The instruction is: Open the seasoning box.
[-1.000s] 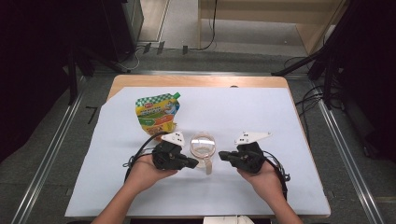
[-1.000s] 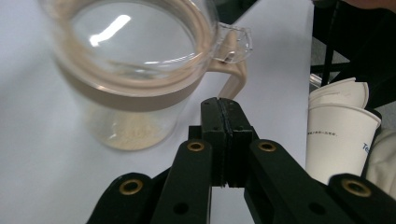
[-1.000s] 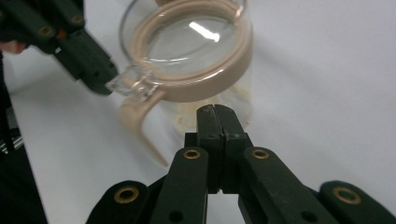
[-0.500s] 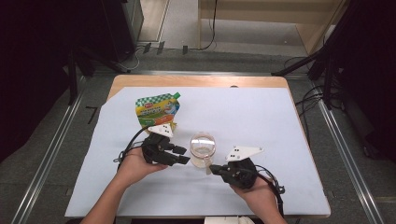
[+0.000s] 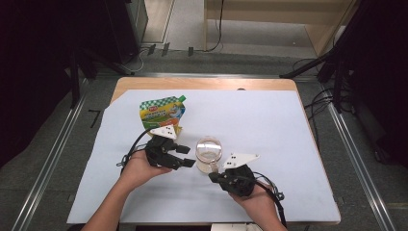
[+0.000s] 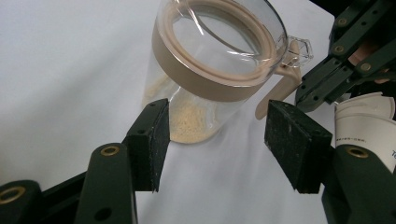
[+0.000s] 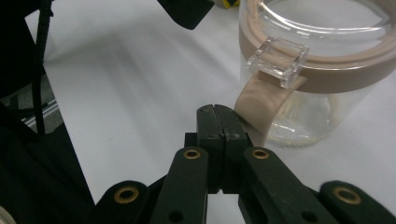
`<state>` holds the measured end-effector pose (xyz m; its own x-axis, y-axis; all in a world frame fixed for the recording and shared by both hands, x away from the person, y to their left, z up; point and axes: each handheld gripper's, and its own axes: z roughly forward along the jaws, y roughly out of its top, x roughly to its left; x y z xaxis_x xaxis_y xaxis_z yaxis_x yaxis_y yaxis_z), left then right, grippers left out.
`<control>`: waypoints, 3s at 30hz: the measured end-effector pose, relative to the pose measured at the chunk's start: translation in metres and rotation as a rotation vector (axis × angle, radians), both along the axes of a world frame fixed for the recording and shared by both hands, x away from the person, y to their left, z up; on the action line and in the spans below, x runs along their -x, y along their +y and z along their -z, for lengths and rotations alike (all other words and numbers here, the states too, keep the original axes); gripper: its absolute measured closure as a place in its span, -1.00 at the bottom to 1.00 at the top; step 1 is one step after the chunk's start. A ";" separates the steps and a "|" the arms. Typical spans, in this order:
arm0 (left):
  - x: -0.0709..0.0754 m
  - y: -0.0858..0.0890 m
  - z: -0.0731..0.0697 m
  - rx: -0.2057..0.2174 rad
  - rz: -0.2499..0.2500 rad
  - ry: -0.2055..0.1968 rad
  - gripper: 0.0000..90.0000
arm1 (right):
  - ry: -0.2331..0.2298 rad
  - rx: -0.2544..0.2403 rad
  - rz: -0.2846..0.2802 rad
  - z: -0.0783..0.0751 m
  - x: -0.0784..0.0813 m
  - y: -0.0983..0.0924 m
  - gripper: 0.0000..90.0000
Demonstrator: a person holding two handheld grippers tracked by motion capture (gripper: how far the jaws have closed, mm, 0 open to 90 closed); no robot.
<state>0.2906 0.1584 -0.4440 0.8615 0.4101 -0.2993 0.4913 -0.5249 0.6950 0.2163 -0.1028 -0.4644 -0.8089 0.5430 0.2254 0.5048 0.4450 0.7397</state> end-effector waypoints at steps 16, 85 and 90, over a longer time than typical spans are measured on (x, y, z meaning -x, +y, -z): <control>0.002 -0.003 0.000 -0.004 0.007 -0.012 -0.10 | 0.011 0.022 0.004 0.002 -0.003 -0.004 1.00; -0.021 -0.072 -0.012 -0.010 0.131 -0.076 -0.69 | 0.071 0.002 0.211 0.002 -0.073 -0.098 1.00; -0.021 -0.082 -0.003 -0.035 0.140 -0.093 -0.67 | 0.045 0.030 0.224 0.005 -0.075 -0.094 1.00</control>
<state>0.3120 0.0767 -0.4407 0.9341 0.2935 -0.2031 0.3464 -0.6085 0.7139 0.2911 -0.1965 -0.4693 -0.6567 0.7151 0.2395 0.6257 0.3393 0.7024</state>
